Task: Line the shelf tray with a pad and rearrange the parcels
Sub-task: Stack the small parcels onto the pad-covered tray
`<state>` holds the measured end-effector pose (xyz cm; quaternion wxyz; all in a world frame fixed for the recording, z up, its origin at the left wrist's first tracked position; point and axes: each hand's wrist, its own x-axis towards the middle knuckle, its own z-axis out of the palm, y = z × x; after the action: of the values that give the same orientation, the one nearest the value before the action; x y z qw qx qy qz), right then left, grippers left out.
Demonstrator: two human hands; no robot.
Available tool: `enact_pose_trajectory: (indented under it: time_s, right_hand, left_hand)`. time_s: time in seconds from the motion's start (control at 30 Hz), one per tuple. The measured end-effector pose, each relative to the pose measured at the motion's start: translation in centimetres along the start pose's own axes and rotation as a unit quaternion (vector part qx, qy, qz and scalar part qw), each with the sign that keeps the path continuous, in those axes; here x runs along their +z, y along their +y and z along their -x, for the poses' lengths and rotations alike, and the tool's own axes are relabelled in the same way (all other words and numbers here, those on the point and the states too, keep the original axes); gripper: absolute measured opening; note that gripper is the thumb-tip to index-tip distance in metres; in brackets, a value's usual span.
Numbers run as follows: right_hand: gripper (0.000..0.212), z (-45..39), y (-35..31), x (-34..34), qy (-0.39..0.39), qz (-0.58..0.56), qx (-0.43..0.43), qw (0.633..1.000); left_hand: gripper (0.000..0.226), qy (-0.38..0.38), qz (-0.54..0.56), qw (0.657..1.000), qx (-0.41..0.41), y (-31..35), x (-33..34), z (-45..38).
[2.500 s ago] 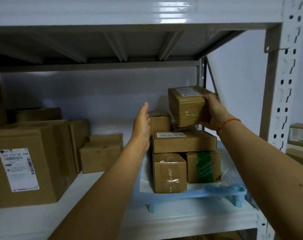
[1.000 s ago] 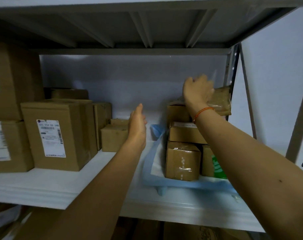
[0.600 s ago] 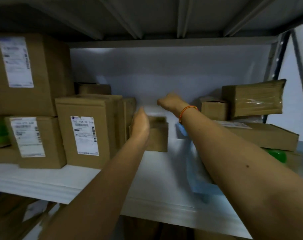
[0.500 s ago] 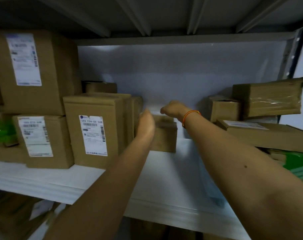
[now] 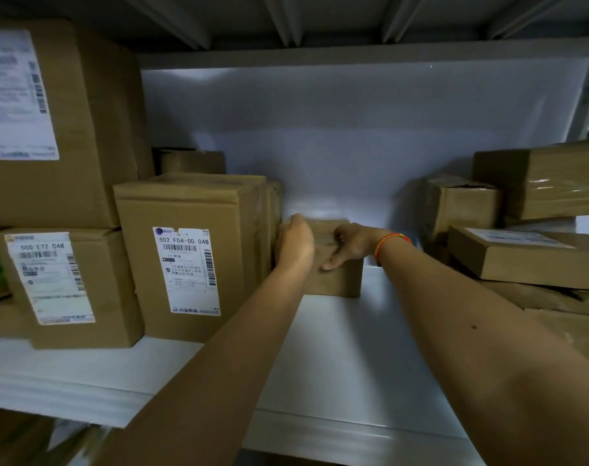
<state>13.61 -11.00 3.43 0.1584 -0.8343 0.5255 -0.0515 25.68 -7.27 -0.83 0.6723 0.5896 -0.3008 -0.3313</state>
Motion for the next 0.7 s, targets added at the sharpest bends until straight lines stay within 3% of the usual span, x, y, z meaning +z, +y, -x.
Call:
enact_pose_trajectory:
  time_s: [0.2, 0.43, 0.53, 0.6, 0.7]
  right_hand:
    - [0.096, -0.5, 0.7, 0.0, 0.032, 0.040, 0.016, 0.999]
    - [0.112, 0.1, 1.3, 0.1, 0.060, 0.035, 0.035, 0.997]
    - [0.123, 0.5, 1.6, 0.2, 0.037, 0.004, 0.051, 0.998]
    - [0.114, 1.2, 1.8, 0.1, 0.022, -0.038, 0.053, 0.998]
    - [0.071, 2.5, 2.0, -0.3, 0.006, -0.054, 0.038, 0.998]
  left_hand:
    - [0.098, 0.004, -0.023, 1.000, -0.017, -2.4, 0.5, -3.5]
    - [0.100, 0.007, -0.026, 0.999, -0.035, -2.3, 0.6, -2.3]
    - [0.099, 0.006, -0.025, 0.999, -0.043, -2.5, 0.8, -1.9]
    - [0.100, 0.008, -0.020, 0.999, -0.039, -2.2, 0.7, -1.3]
    - [0.099, 0.008, -0.013, 0.999, -0.031, -0.8, 0.3, 1.6]
